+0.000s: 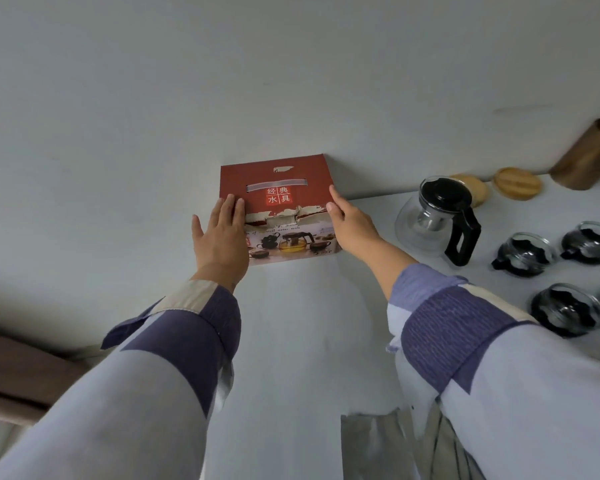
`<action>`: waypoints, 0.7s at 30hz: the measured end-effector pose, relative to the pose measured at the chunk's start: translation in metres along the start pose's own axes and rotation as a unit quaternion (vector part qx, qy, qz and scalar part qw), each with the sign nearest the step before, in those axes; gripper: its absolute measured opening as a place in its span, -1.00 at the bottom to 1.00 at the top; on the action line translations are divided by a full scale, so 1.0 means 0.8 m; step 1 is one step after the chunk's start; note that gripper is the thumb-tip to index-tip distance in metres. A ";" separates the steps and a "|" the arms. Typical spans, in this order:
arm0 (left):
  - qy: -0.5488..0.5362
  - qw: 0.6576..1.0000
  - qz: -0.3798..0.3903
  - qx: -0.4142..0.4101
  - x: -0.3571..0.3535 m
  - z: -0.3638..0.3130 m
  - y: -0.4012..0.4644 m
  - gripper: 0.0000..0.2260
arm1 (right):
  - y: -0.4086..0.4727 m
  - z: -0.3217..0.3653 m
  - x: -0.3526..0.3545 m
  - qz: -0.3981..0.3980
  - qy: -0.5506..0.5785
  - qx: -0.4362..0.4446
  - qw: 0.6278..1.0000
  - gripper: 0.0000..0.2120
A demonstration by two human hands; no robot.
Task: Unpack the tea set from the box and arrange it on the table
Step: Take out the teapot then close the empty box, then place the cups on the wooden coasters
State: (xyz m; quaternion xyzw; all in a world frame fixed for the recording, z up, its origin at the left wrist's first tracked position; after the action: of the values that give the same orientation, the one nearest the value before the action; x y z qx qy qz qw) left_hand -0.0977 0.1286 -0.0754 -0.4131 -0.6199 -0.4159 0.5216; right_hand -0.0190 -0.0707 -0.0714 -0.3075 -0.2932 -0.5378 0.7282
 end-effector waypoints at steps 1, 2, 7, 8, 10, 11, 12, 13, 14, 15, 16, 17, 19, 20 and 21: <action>0.009 1.000 0.001 0.004 0.005 -0.004 0.000 -0.38 | -0.004 -0.001 0.009 0.010 -0.003 0.006 1.000 -0.56; 0.018 1.000 -0.003 0.008 0.011 -0.010 -0.001 -0.37 | -0.006 -0.003 0.018 0.007 -0.006 0.008 1.000 -0.56; 0.036 0.998 -0.044 -0.025 0.023 -0.070 -0.018 -0.31 | -0.014 -0.028 0.067 -0.062 0.122 -0.008 0.991 -0.58; 0.026 0.998 -0.049 -0.042 0.023 -0.089 -0.022 -0.33 | -0.015 -0.034 0.080 -0.071 0.149 -0.009 0.986 -0.60; -0.013 0.996 -0.048 -0.078 0.020 -0.133 -0.030 -0.39 | -0.017 -0.048 0.111 -0.088 0.183 -0.009 0.979 -0.64; -0.034 0.994 -0.043 -0.095 0.016 -0.157 -0.036 -0.43 | -0.018 -0.058 0.126 -0.098 0.196 -0.008 0.976 -0.66; -0.054 0.992 -0.038 -0.111 0.013 -0.183 -0.043 -0.48 | -0.017 -0.071 0.140 -0.108 0.207 -0.008 0.972 -0.68; -0.072 0.989 -0.031 -0.126 0.007 -0.208 -0.052 -0.53 | -0.017 -0.085 0.154 -0.121 0.214 -0.011 0.969 -0.71; -0.090 0.986 -0.021 -0.138 -0.001 -0.234 -0.063 -0.57 | -0.018 -0.101 0.168 -0.133 0.217 -0.015 0.967 -0.73; -0.107 0.984 -0.006 -0.145 -0.010 -0.259 -0.075 -0.60 | -0.021 -0.117 0.183 -0.141 0.213 -0.019 0.967 -0.75; -0.123 0.981 0.011 -0.148 -0.020 -0.283 -0.088 -0.62 | -0.024 -0.134 0.197 -0.145 0.205 -0.025 0.968 -0.75; -0.137 0.979 0.028 -0.146 -0.031 -0.307 -0.099 -0.63 | -0.029 -0.151 0.211 -0.147 0.195 -0.032 0.969 -0.74; -0.159 0.977 0.060 -0.131 -0.053 -0.350 -0.119 -0.61 | -0.032 -0.186 0.234 -0.138 0.174 -0.041 0.974 -0.71; -0.168 0.976 0.070 -0.123 -0.064 -0.370 -0.127 -0.59 | -0.030 -0.204 0.243 -0.129 0.158 -0.044 0.978 -0.70; -0.177 0.974 0.076 -0.117 -0.074 -0.389 -0.131 -0.57 | -0.027 -0.222 0.252 -0.120 0.141 -0.045 0.982 -0.70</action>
State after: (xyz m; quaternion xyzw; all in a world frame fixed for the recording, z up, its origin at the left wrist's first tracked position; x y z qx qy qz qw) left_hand -0.0955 -0.2034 -0.1090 -0.5838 -0.6162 -0.3653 0.3820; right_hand 0.0279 -0.3325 -0.0296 -0.2242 -0.1978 -0.6719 0.6776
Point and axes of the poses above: each hand's wrist, its own y-axis towards the middle knuckle, its own x-axis out of the back of the hand, z = x × y, the point moved 1 cm from there along y, towards the middle knuckle, and after that the axes turned 8 degrees about -y, right-handed, at the moved point
